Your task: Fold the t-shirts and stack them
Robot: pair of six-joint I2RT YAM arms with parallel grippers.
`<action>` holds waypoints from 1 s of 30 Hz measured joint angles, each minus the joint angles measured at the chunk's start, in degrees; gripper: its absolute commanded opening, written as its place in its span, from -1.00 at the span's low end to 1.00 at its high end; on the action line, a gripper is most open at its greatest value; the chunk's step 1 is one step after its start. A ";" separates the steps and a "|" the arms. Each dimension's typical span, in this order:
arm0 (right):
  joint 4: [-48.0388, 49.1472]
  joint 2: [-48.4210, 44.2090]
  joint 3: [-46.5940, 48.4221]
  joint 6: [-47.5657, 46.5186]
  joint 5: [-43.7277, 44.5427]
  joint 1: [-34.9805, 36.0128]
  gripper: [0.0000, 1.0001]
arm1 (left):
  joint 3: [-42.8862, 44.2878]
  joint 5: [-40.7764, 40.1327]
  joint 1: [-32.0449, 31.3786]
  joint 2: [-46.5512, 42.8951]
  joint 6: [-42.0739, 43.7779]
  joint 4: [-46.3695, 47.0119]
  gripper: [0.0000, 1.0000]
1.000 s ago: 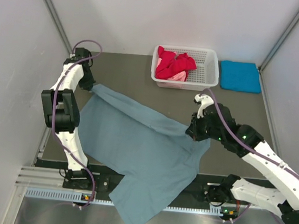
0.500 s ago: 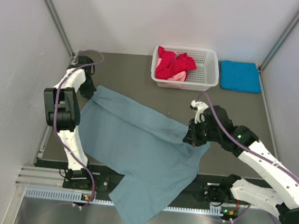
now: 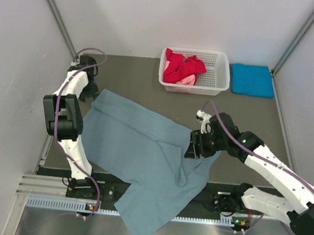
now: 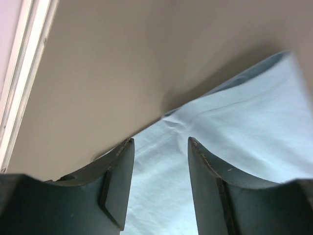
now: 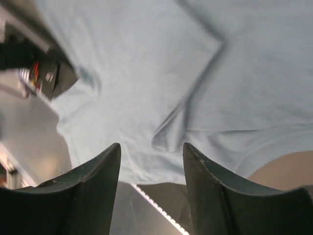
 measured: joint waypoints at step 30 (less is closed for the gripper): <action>12.59 24.20 -5.68 2.12 -4.22 -42.42 -0.24 | 3.37 18.45 -6.64 5.81 -4.52 7.15 -0.25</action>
